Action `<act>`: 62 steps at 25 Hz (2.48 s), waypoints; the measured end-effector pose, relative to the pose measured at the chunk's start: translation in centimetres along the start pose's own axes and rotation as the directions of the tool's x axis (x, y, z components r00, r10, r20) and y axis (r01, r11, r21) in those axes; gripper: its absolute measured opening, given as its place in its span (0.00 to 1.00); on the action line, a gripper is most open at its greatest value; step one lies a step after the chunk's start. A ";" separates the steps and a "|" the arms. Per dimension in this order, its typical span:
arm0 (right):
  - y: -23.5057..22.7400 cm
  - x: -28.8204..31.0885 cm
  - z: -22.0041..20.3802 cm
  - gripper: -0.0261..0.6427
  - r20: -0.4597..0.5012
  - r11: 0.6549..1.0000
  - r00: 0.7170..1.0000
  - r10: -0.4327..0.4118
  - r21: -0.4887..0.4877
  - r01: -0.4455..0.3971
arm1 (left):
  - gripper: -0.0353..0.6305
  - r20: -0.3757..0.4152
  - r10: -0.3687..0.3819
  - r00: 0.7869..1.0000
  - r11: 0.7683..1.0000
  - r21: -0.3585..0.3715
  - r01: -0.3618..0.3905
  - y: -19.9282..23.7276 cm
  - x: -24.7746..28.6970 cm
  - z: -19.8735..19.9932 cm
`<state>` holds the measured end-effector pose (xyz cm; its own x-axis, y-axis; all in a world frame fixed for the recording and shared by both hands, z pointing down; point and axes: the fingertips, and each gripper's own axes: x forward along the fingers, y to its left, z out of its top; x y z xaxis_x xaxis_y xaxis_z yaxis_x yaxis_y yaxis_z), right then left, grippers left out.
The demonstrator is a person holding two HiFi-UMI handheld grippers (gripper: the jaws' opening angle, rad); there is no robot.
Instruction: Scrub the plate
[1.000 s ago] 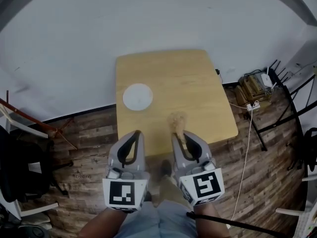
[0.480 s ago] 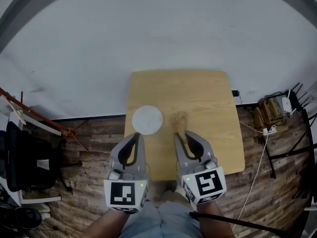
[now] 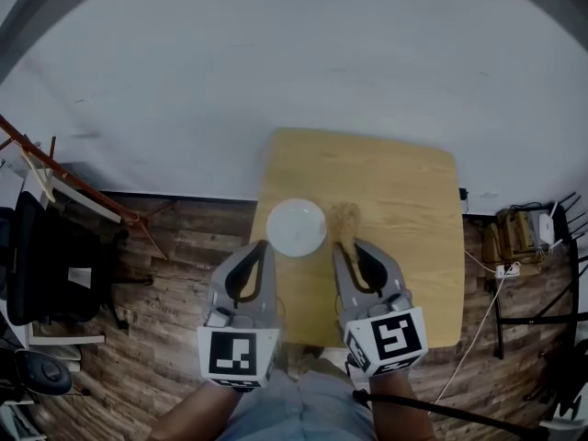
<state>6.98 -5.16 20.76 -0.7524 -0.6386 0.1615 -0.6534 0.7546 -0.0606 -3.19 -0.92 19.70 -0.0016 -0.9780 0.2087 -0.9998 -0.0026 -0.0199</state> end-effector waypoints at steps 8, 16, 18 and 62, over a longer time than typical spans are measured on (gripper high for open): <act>-0.2 4.8 -2.1 0.10 -0.087 1.000 0.996 0.006 0.002 -0.006 | 0.09 -0.068 -0.025 0.997 0.998 -0.060 0.021 3.2 3.9 -2.5; -0.2 8.7 -7.5 0.10 -0.230 0.998 0.973 0.011 0.057 0.002 | 0.09 -0.212 -0.090 0.973 0.986 -0.157 0.057 4.8 7.3 -7.9; -0.3 9.1 -9.0 0.10 -0.269 0.997 0.963 0.006 0.074 0.015 | 0.09 -0.248 -0.115 0.962 0.979 -0.191 0.067 4.9 7.9 -9.4; 0.9 12.1 -19.3 0.10 -0.502 0.970 0.862 0.065 0.235 0.064 | 0.17 -0.545 -0.410 0.732 0.869 -0.477 0.132 5.3 13.1 -21.8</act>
<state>-1.14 -9.32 41.66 -0.6495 -0.4255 0.6301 -0.7011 0.6558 -0.2799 -8.98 -9.17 43.64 0.3977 -0.6008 0.6935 -0.8786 -0.0314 0.4766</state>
